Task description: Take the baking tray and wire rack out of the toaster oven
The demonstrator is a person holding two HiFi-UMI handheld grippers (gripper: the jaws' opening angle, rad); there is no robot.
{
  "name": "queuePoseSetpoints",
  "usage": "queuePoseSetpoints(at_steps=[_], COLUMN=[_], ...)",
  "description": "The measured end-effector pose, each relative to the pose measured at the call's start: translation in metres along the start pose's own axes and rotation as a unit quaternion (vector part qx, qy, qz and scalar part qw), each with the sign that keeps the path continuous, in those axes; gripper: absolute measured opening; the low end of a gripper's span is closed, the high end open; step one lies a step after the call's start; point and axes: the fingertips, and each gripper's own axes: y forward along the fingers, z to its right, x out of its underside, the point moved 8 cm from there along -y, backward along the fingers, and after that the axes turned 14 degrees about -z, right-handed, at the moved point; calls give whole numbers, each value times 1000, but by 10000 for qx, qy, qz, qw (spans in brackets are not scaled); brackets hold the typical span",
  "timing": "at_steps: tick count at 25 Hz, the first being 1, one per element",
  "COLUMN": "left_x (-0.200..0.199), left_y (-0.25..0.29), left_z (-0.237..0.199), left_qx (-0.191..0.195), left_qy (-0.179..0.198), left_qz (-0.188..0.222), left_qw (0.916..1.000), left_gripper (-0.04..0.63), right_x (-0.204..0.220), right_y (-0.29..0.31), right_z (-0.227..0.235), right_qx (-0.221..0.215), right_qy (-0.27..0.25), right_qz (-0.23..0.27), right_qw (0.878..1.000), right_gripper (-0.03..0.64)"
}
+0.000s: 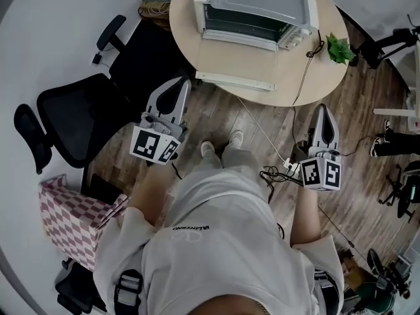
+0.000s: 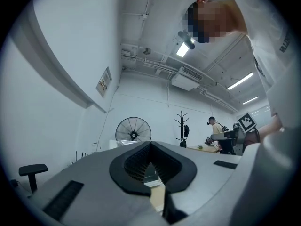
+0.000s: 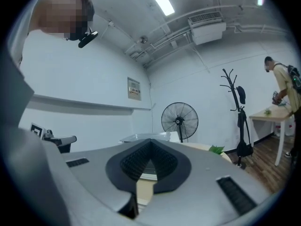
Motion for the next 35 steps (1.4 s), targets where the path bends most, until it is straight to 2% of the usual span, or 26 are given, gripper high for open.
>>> queuePoseSetpoints(at_steps=[6, 11, 20, 35], left_x=[6, -12, -34, -35], left_y=[-15, -12, -1, 6], left_z=[9, 19, 31, 42], left_qx=[124, 196, 47, -83], left_qy=[-216, -95, -20, -181], left_qz=[31, 191, 359, 298], left_qw=[9997, 9996, 9993, 9994], left_gripper=[3, 3, 3, 3], right_x=[10, 2, -14, -23], right_y=[-24, -24, -24, -23], right_z=[-9, -14, -3, 18], right_qx=[164, 13, -104, -185], right_qy=[-88, -132, -269, -211], right_qz=[-27, -18, -103, -66], right_qw=[9998, 9999, 9995, 9996], right_gripper=[2, 0, 0, 0])
